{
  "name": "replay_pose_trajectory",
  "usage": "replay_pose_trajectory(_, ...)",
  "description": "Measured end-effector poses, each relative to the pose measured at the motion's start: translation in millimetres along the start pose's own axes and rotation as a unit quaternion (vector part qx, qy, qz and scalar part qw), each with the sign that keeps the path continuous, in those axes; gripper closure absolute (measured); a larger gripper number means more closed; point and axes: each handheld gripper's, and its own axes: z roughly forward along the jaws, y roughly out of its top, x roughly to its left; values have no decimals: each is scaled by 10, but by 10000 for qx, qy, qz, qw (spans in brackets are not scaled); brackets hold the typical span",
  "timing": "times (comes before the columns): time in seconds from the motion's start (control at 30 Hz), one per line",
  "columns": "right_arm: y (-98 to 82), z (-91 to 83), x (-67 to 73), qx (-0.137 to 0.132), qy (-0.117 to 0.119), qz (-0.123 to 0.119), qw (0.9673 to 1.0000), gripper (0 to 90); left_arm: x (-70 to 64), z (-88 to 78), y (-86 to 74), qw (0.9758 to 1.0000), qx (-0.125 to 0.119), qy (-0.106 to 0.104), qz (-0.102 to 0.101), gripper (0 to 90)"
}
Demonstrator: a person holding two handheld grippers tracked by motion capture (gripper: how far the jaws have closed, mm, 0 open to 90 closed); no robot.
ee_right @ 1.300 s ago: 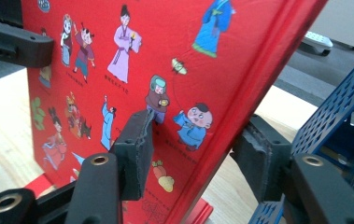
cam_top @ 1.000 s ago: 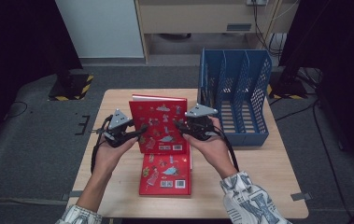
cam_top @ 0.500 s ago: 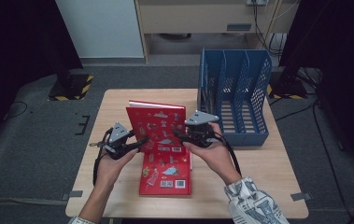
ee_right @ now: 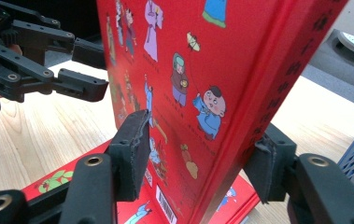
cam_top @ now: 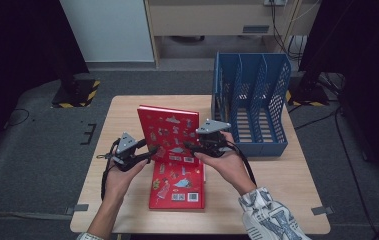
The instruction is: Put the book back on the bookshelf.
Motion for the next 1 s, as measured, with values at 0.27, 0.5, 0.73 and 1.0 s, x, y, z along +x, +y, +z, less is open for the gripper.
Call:
replay_pose_trajectory(0.27,-14,-20,21,-45,75,-11,10000,551,33,56,5,10000,-10,-7,-51,441)
replay_pose_trajectory(0.5,-13,-49,78,-70,181,-25,9998,622,45,78,13,10000,-2,-52,-82,403)
replay_pose_trajectory(0.73,3,-39,166,-83,275,-133,9995,635,28,77,14,10000,22,-52,-39,371)
replay_pose_trajectory(1.0,28,-12,209,-108,365,-116,9992,581,30,71,9,10000,13,-70,-61,368)
